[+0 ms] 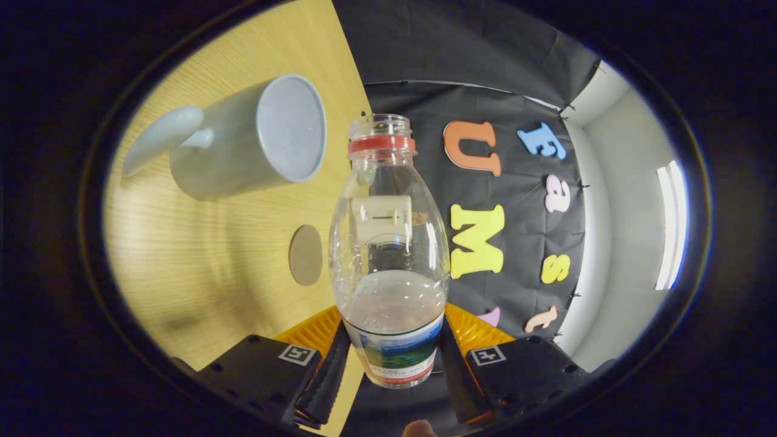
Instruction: Take the bottle from table, then pour the juice into the cup, finally place the bottle on the coaster
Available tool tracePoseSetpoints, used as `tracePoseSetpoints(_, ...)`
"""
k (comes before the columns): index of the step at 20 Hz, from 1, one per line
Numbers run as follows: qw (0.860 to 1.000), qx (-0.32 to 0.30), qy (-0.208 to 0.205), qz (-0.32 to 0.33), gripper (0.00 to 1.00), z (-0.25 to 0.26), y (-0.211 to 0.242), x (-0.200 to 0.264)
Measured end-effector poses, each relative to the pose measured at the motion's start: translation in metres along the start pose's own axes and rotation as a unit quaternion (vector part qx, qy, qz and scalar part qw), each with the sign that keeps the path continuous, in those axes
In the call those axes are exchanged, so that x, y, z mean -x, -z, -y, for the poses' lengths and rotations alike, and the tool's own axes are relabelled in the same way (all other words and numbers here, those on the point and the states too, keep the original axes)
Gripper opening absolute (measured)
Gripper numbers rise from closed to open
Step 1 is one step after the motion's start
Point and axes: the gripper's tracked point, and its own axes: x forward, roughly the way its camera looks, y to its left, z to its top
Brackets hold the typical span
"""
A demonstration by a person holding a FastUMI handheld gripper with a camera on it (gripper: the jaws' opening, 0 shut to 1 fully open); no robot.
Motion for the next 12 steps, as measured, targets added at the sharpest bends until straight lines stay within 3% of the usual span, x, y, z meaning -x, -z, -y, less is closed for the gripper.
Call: tracePoseSetpoints(12,0.999,0.044,0.005,0.001,0.77,0.0048,-0.0028,-0.0038)
